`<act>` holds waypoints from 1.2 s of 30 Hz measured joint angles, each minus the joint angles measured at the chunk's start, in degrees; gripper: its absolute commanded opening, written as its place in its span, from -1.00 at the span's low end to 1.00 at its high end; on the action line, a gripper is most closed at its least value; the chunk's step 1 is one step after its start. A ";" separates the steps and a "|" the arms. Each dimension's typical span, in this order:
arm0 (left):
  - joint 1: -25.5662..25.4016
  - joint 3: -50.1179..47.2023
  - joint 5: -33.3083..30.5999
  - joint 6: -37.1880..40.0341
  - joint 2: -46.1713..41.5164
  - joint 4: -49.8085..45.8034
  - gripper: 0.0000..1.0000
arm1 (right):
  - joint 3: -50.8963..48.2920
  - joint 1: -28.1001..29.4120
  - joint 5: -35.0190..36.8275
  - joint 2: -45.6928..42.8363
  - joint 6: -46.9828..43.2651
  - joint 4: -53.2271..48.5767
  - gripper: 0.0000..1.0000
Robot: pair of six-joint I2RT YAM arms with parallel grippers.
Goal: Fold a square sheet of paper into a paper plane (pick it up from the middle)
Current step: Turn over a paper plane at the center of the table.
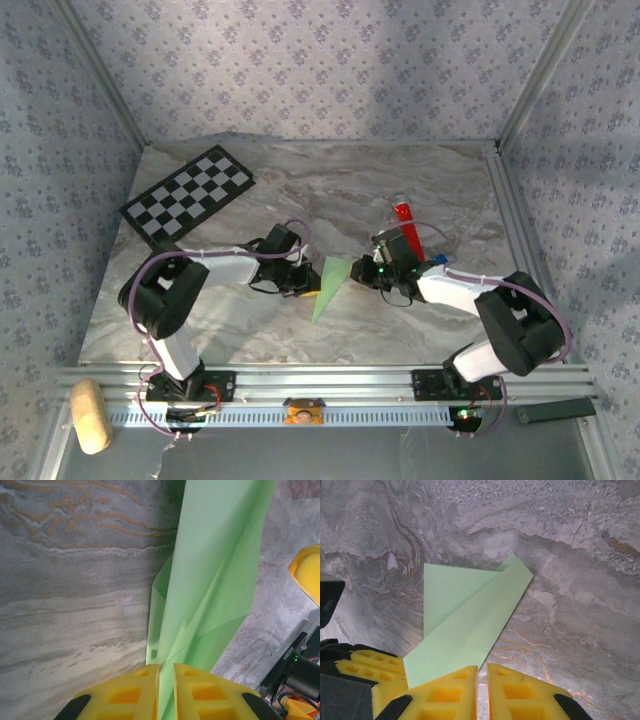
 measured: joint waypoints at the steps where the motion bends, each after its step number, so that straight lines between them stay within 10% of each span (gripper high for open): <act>1: 0.00 -0.07 0.09 0.02 0.11 0.09 -0.67 | 0.00 0.00 -0.13 0.26 0.02 0.09 -0.73; 36: 0.33 -0.09 4.26 2.16 2.49 1.40 -0.59 | 0.92 2.16 -4.07 6.75 1.05 3.41 -0.75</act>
